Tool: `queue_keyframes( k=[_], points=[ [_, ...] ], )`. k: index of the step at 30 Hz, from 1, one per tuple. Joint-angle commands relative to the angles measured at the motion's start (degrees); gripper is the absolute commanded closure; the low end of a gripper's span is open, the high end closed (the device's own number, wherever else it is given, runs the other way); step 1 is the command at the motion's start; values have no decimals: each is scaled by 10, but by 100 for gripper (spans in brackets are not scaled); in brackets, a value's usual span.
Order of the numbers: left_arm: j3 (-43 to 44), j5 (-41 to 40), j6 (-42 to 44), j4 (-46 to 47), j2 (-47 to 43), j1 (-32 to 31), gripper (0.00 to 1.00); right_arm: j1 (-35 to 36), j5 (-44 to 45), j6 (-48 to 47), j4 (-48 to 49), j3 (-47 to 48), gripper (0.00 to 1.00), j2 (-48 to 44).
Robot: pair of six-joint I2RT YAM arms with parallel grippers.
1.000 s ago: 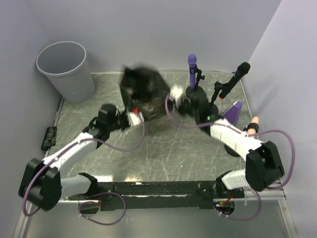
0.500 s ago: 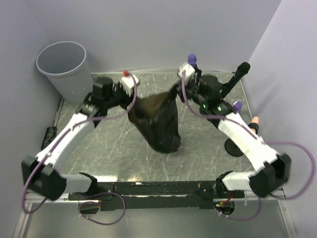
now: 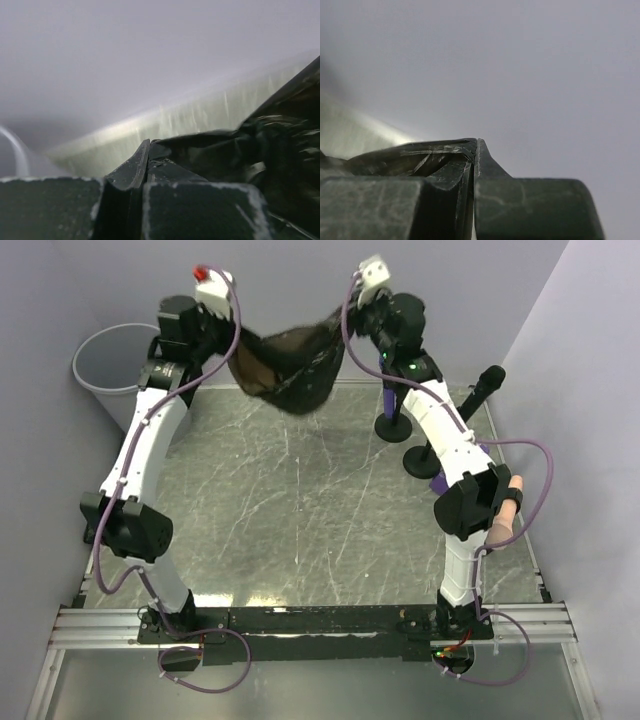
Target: Put the trash bags into the trash bin
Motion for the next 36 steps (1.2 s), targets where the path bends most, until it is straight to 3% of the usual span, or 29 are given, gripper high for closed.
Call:
queue_keyframes(
  k=[1,4,7,10,12,14,15,17,18,20,24,27,31,36],
  points=[
    [79,-16,1,223,-73,-11,99,19,1,-36,200,127,100,-46],
    [88,0,36,358,-98,-33,99,46,-39,-82,285,153,100,-58],
    [71,-23,135,455,-110,-86,99,70,-61,-138,361,102,100,-88],
    [-96,-39,207,581,-167,-128,99,74,-55,-195,445,-67,100,-136],
    [-274,20,243,618,-227,-145,99,74,-19,-259,498,-290,100,-177],
    [-484,153,341,517,-302,-146,99,78,2,-306,474,-495,100,-235],
    [-550,229,422,380,-340,-144,99,80,-35,-318,368,-573,100,-274],
    [-625,290,676,46,-393,-143,99,72,-165,-338,195,-729,100,-419],
    [-662,282,695,-7,-417,-144,100,68,-204,-344,165,-790,100,-480],
    [-718,264,582,70,-485,-143,99,85,-207,-328,126,-861,100,-579],
    [-735,263,497,113,-516,-144,99,103,-188,-230,52,-823,100,-602],
    [-678,244,372,104,-471,-144,99,102,-162,-174,18,-766,100,-578],
    [-586,153,138,97,-411,-143,99,100,-102,-81,18,-700,100,-549],
    [-471,78,-19,55,-309,-114,99,74,-51,2,-2,-582,100,-443]
  ],
)
